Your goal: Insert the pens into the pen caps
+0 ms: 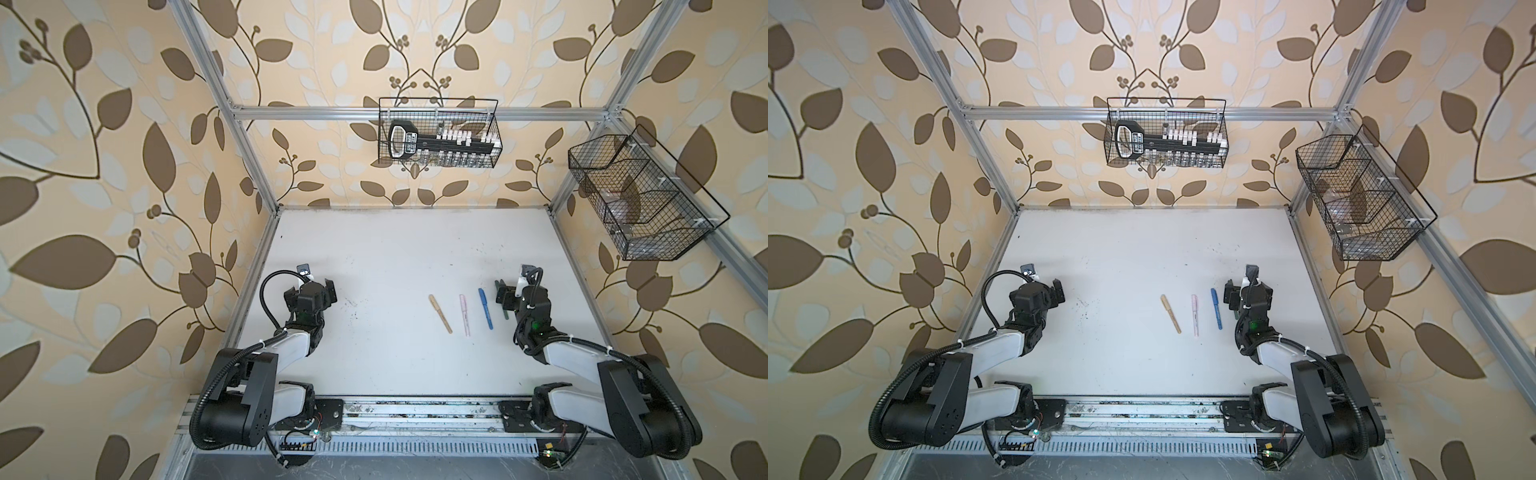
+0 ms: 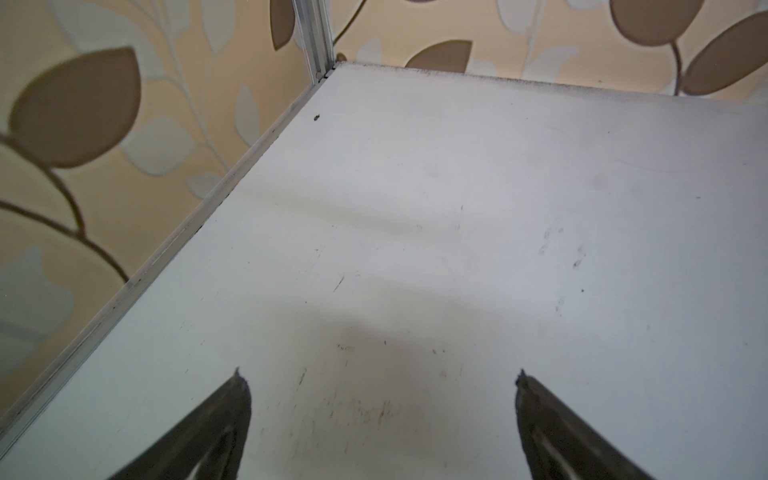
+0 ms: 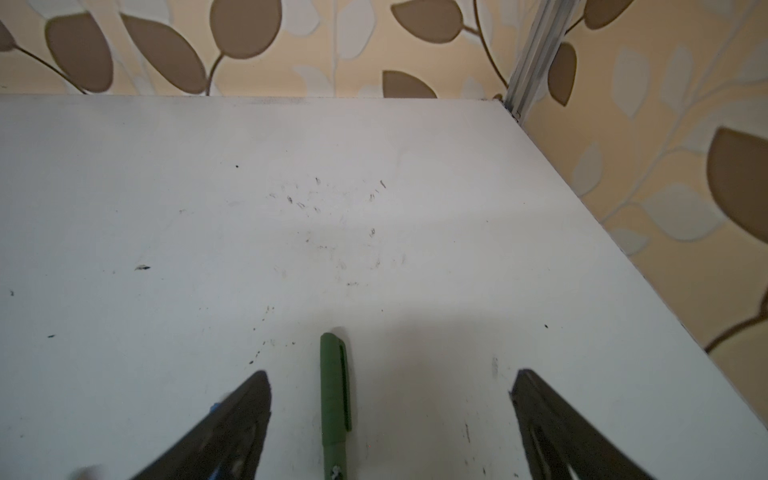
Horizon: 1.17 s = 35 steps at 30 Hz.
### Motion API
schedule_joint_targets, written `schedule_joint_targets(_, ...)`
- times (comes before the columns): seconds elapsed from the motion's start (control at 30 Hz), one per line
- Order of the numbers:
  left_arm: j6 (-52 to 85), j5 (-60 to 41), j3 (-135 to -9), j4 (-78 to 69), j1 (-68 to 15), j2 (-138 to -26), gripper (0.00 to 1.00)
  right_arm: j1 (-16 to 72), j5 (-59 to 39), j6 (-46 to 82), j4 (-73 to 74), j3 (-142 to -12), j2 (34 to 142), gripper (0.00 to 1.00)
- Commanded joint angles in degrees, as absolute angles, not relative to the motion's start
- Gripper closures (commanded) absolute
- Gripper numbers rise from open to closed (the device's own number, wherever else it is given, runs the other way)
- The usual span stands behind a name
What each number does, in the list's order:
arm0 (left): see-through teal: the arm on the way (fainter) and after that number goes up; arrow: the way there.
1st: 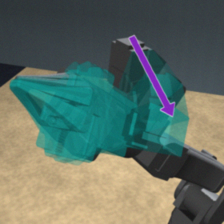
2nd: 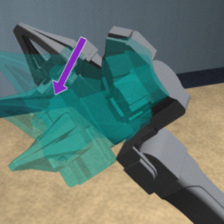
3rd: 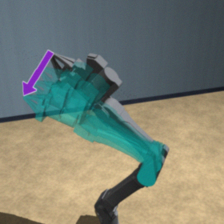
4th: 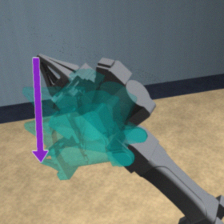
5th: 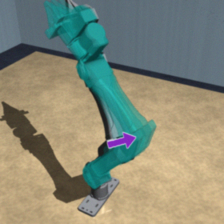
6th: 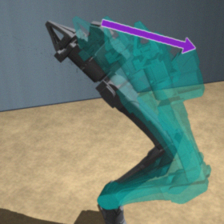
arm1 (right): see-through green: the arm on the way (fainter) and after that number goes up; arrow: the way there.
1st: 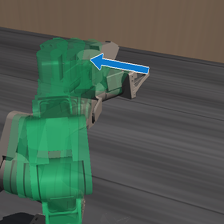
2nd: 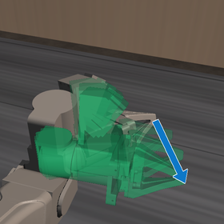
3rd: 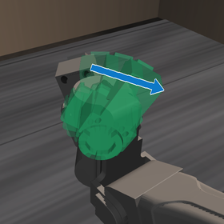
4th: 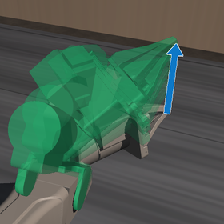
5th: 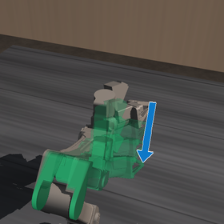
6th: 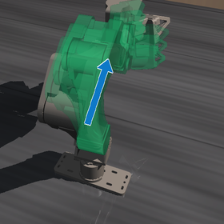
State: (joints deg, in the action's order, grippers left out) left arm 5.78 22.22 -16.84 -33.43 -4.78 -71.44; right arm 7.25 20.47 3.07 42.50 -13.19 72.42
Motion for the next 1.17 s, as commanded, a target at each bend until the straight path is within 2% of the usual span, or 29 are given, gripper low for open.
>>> schedule_joint_targets(0.0,4.4,19.64,-14.8,-40.2,-4.22,-68.75,0.01,5.48,17.4,0.59,57.74,-8.57,72.97,0.09)
schedule_joint_targets(0.07,4.33,19.31,-14.11,-41.03,-4.09,-68.24,0.01,4.75,15.27,0.21,65.53,-5.39,75.35,0.08)
schedule_joint_targets(0.1,3.75,18.58,-14.27,-40.92,-4.07,-68.41,0.01,4.78,14.21,-0.45,67.24,-5.89,77.35,0.03)
schedule_joint_targets(0.17,1.69,17.17,-13.44,-44.79,-4.06,-69.84,0.01,4.33,13.97,0.2,58.9,-9.18,76.23,0.0)
schedule_joint_targets(0.3,1.5,17.62,-13.54,-49.89,-3.45,-75.11,0.01,5.25,13.22,-1.1,63.65,-6.85,76.38,0.0)
schedule_joint_targets(0.43,2.18,15.8,-20.49,-50.5,-0.93,-88.52,0.01,4.86,12.89,-0.77,61.32,-8.29,76.63,0.0)
schedule_joint_targets(0.5,4.11,15.62,-22.14,-41.75,-0.21,-85.45,0.01,1.11,5.77,0.78,56.66,-11.01,77.14,0.0)
schedule_joint_targets(0.53,4.45,17.39,-20.42,-46.14,-0.18,-86.07,0.01,0.43,4.23,1.05,57.1,-10.57,76.89,0.0)
schedule_joint_targets(0.57,4.84,18.58,-18.98,-50.24,-0.05,-86.56,0.01,0.44,4.03,0.89,56.73,-10.74,76.87,0.0)
schedule_joint_targets(0.63,6.88,22.3,-19.54,-47.52,-0.01,-85.84,0.01,0.44,3.84,0.72,56.49,-10.91,76.8,0.0)
schedule_joint_targets(1.13,6.86,22.32,-20.57,-45.0,-0.06,-85.52,0.01,0.97,5.79,0.97,56.59,-10.95,76.96,0.0)
